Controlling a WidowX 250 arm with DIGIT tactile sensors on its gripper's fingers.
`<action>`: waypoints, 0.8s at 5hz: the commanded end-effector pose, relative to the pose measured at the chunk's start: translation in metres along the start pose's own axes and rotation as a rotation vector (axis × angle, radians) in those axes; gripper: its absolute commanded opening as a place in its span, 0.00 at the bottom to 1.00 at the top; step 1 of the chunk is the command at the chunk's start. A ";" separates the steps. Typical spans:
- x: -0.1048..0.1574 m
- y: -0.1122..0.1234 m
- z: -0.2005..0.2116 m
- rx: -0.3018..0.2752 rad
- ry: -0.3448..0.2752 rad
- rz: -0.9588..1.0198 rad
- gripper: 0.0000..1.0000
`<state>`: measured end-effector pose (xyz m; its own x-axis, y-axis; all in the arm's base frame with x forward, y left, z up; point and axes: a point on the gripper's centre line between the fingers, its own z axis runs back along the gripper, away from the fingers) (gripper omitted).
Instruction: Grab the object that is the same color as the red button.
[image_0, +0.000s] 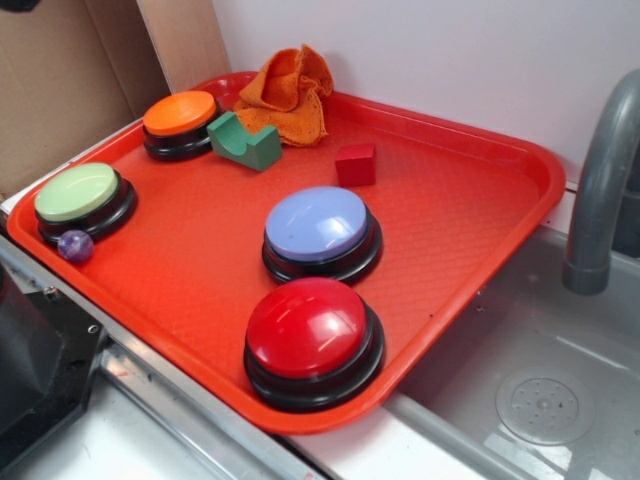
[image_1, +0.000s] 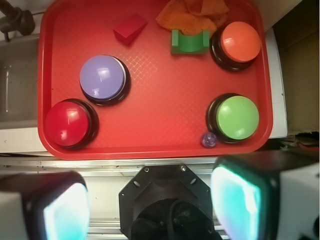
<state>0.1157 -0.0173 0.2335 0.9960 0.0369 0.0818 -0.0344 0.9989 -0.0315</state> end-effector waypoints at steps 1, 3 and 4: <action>0.047 -0.014 -0.018 -0.007 -0.036 0.183 1.00; 0.108 -0.020 -0.055 -0.014 -0.095 0.317 1.00; 0.134 -0.018 -0.080 -0.025 -0.124 0.403 1.00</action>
<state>0.2471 -0.0372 0.1497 0.8972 0.4218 0.1305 -0.4150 0.9066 -0.0770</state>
